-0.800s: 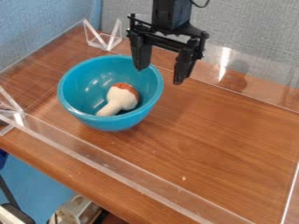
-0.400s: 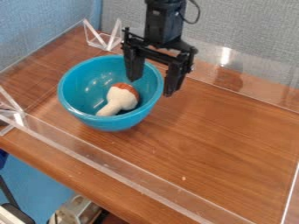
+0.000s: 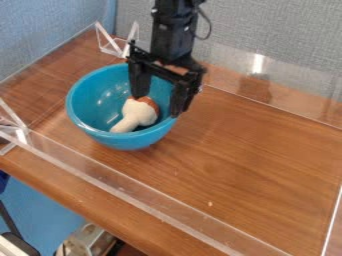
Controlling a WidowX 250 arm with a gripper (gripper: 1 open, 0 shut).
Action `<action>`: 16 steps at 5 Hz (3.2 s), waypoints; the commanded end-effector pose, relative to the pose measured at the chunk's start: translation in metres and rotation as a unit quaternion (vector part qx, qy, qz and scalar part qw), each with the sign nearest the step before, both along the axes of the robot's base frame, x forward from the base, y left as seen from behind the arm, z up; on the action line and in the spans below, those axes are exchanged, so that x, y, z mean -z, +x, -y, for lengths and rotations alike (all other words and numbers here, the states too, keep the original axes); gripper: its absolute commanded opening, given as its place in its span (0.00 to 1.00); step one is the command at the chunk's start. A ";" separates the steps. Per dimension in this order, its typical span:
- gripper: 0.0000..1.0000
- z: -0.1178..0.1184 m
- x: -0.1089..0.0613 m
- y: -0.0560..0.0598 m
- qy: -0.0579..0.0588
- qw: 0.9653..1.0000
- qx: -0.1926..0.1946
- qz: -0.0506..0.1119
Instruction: Remove the mushroom from inside the blue bowl and put it on the table
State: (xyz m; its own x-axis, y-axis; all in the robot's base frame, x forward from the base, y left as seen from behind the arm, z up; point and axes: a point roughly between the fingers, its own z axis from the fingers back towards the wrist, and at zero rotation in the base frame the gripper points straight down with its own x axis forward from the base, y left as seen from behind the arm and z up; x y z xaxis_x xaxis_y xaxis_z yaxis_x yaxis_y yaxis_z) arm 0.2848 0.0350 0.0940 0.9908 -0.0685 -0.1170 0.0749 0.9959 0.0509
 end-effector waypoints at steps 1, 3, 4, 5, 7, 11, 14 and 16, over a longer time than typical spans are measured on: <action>1.00 -0.016 -0.002 0.000 0.013 1.000 0.011 0.021; 1.00 -0.041 0.009 0.012 0.027 0.999 -0.042 0.016; 1.00 -0.046 0.025 0.023 0.030 0.999 -0.015 0.014; 1.00 -0.049 0.042 0.035 0.031 0.999 0.016 0.012; 1.00 -0.061 0.052 0.038 0.032 0.999 0.015 0.012; 0.00 -0.074 0.054 0.029 0.036 0.999 -0.018 0.009; 0.00 -0.108 0.065 0.018 0.040 0.996 -0.076 0.006; 0.00 -0.093 0.075 0.026 0.041 0.997 -0.067 0.009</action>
State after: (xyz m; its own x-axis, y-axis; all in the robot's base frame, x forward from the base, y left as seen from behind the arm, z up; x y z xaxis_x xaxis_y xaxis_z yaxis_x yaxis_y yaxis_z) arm 0.3113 0.1259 0.0269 0.9934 0.0566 -0.0996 -0.0438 0.9911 0.1259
